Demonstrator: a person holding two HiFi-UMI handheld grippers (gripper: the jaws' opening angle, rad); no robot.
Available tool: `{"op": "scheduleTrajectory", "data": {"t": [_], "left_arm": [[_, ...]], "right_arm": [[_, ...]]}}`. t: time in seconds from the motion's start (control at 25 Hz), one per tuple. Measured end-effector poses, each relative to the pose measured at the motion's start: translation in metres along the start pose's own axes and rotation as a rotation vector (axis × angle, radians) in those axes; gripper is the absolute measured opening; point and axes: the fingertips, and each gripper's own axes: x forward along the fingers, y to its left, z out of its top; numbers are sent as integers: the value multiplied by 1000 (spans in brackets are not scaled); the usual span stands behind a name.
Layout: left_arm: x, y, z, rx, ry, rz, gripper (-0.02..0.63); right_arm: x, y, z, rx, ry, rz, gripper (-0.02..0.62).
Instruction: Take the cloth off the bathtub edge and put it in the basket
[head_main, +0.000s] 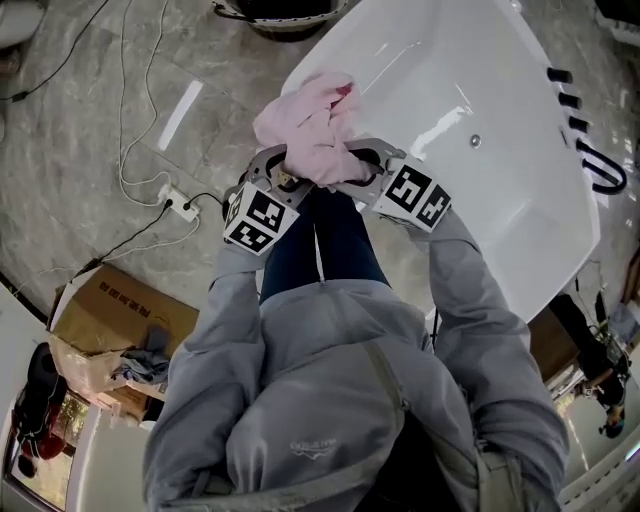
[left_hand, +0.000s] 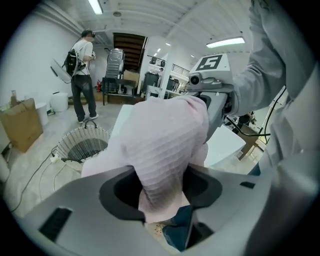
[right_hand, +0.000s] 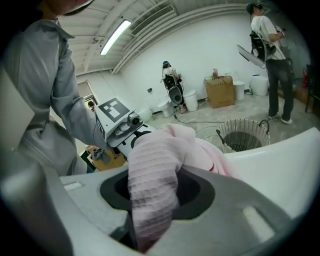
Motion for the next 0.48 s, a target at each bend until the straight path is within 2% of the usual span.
{"op": "scheduleTrajectory", "data": {"t": [0.48], "left_arm": [[-118,1,91,67,-108,169,170]], "right_arm": [[-61,53,116,-205,-114,-2,158]]}}
